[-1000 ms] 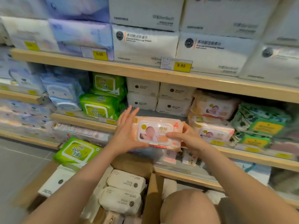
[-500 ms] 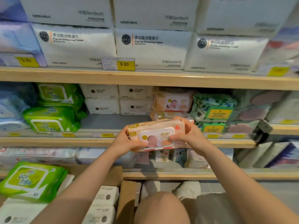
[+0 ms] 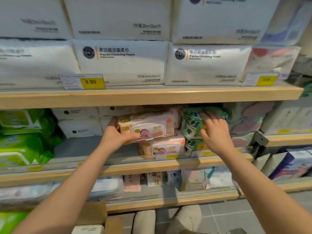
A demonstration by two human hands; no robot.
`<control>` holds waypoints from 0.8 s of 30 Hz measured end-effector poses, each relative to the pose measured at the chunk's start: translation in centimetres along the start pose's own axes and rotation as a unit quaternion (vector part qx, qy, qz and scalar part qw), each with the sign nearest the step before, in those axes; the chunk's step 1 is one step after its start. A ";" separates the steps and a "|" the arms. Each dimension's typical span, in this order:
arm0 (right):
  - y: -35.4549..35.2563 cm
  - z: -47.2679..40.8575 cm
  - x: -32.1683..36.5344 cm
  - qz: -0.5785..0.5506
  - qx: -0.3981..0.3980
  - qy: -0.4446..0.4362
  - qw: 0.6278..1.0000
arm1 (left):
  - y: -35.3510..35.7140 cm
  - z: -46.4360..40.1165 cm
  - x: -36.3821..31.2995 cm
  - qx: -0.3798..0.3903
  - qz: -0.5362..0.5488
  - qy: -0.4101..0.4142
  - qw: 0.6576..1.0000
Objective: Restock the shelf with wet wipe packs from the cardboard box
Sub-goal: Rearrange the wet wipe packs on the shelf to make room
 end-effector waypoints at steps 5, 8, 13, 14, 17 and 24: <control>0.6 0.0 -0.4 0.011 -0.041 0.001 0.999 | 3.6 -2.5 -0.2 0.029 -0.005 0.022 0.999; 0.5 -0.1 -0.4 0.019 -0.059 -0.012 0.998 | 5.6 -3.5 -0.1 0.019 -0.008 0.040 0.999; 0.7 -0.1 -0.8 0.012 -0.068 -0.014 0.998 | 7.1 -3.8 1.3 0.006 0.014 0.023 1.000; 0.7 -0.1 -0.8 0.016 -0.070 -0.018 0.997 | 7.3 -3.8 1.5 0.006 0.008 0.023 1.000; 0.9 -0.2 -0.5 0.030 -0.072 -0.019 0.997 | 7.4 -3.6 1.6 0.000 -0.005 0.039 0.999; 1.1 -0.1 -0.1 0.039 -0.078 -0.010 0.996 | 7.6 -3.6 2.1 0.012 -0.008 0.063 0.998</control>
Point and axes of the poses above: each hand's wrist, its own z-axis away from the middle knuckle, its own y-axis out of the palm, x = y × z, the point moved 4 cm from there along -z, towards the middle knuckle, and after that the axes turned 9 degrees about -y, right-handed, at the moved point
